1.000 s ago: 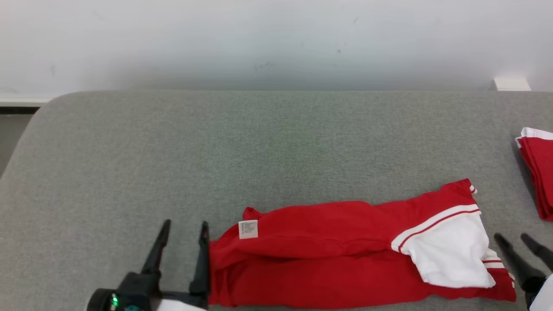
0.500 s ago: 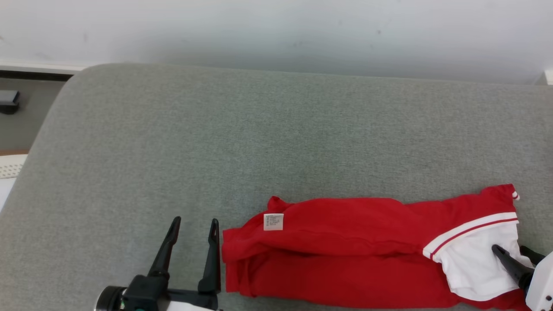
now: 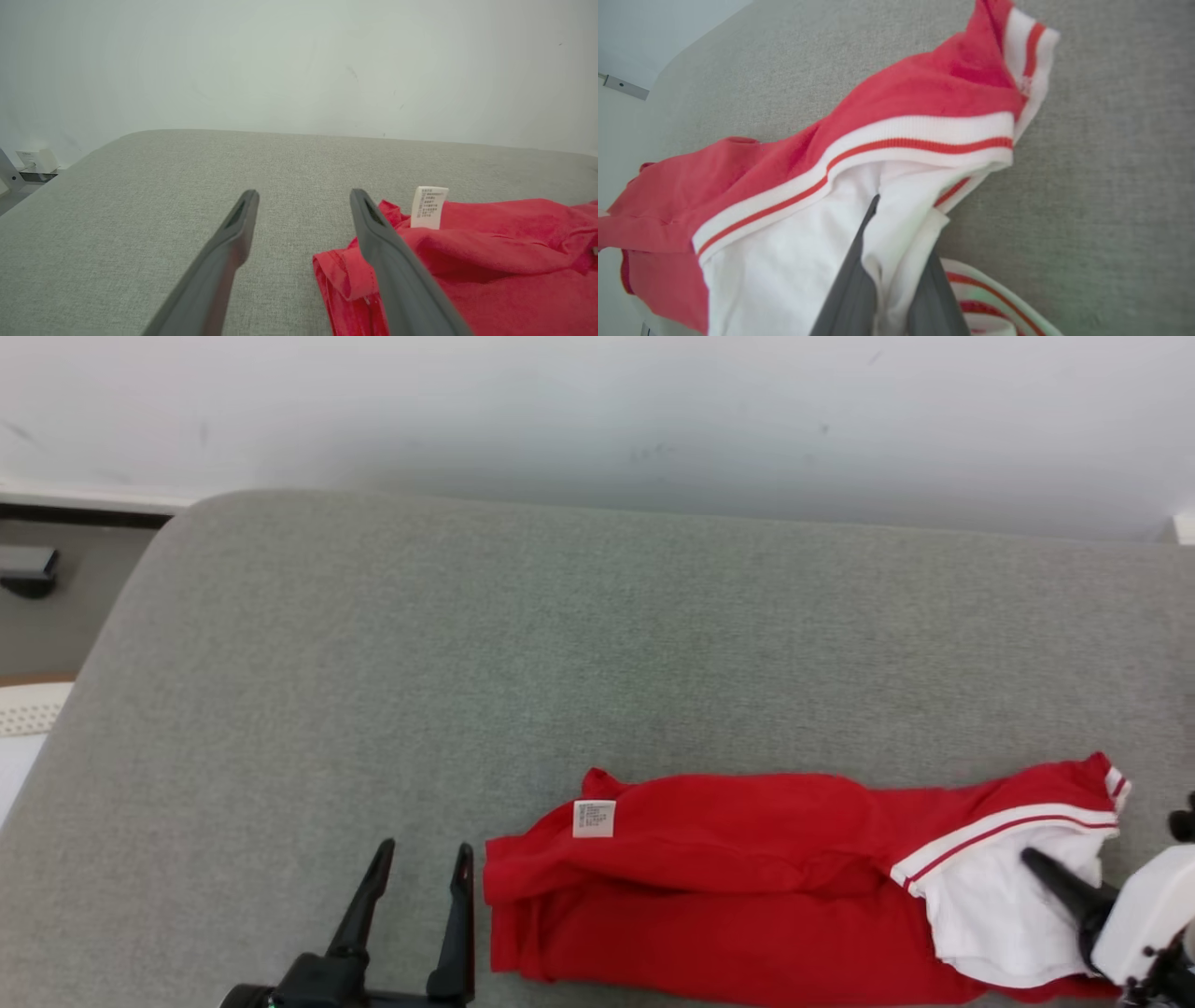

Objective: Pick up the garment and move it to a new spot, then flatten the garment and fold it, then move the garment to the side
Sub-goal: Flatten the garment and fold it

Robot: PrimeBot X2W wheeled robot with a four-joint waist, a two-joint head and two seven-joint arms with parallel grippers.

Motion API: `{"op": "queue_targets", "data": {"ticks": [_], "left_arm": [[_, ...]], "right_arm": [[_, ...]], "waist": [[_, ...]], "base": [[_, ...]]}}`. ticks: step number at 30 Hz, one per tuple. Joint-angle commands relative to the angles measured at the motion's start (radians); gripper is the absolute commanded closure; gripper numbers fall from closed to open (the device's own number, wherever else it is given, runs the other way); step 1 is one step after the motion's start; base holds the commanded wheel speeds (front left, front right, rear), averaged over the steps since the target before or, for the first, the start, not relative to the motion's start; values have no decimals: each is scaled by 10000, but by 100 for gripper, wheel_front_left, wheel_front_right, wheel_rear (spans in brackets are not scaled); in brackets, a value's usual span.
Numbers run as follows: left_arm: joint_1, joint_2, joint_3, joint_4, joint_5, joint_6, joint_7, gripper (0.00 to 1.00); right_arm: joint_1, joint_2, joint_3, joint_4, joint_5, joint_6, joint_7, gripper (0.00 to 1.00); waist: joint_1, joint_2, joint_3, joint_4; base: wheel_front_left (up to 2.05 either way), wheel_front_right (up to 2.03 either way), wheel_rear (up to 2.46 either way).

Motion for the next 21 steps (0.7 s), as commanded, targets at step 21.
{"op": "queue_targets", "data": {"ticks": [21], "left_arm": [[423, -272, 369, 601, 436, -572, -5, 0]], "right_arm": [[603, -1207, -2184, -2161, 1388, 22, 505, 100]], "waist": [[0, -1, -695, -783]], "base": [[0, 0, 0]]}}
